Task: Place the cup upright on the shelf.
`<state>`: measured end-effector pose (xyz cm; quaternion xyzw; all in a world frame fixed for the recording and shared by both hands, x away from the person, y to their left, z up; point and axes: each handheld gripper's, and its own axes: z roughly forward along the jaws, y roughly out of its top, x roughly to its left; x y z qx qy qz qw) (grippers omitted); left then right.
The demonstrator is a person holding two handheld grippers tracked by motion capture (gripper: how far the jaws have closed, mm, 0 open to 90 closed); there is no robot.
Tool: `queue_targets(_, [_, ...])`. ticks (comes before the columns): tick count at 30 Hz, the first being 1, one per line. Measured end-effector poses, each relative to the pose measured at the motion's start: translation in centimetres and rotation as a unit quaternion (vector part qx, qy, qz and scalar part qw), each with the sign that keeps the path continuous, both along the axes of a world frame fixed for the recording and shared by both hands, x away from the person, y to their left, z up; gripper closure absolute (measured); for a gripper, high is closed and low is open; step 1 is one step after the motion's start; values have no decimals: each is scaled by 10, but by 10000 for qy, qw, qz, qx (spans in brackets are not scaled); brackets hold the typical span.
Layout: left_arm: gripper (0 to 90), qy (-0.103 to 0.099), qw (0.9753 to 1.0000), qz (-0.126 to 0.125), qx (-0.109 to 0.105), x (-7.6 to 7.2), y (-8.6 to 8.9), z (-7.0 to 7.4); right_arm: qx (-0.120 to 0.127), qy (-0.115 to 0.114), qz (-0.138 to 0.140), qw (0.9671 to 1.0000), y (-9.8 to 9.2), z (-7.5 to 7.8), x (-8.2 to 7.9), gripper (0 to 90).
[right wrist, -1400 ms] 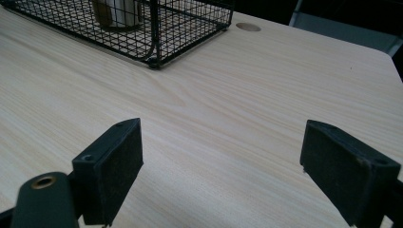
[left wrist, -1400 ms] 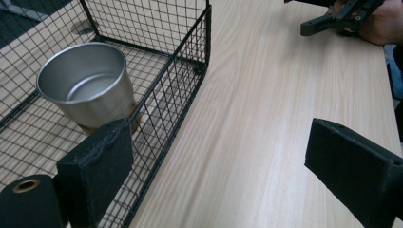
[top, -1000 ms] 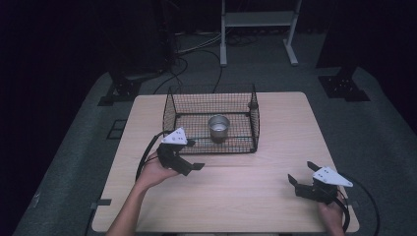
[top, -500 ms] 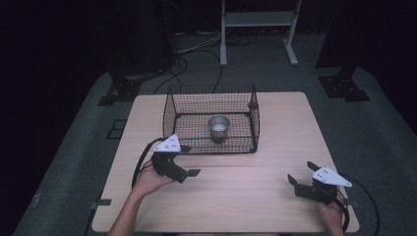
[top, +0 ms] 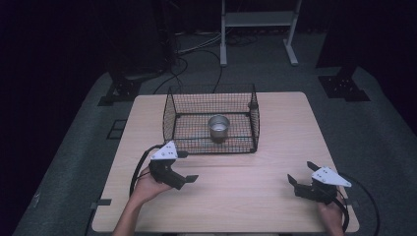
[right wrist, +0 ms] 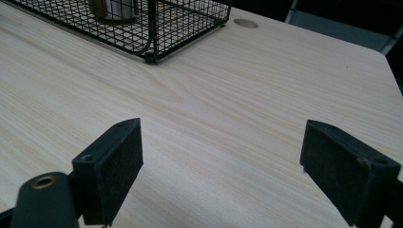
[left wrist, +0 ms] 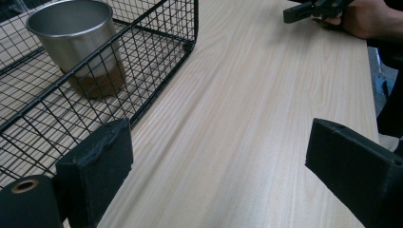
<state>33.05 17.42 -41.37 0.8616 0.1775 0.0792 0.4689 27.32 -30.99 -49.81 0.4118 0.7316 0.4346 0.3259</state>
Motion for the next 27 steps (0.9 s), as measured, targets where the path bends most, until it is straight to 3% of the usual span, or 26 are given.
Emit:
queue_targets(12, [65,-70,9998,177,-110,-16,8,-16,13,18,-22,10000,0,0,0,135])
queue_targets(16, [64,-208,9991,277,-255,-26,12,-19,-8,23,-26,10000,0,0,0,135])
queue_targets(19, [65,-228,9989,323,-267,-29,14,-21,-14,21,-25,10000,0,0,0,135])
queue_targets(27, [64,-267,9967,532,-559,-40,25,-28,-18,-11,-18,10000,0,0,-1,135])
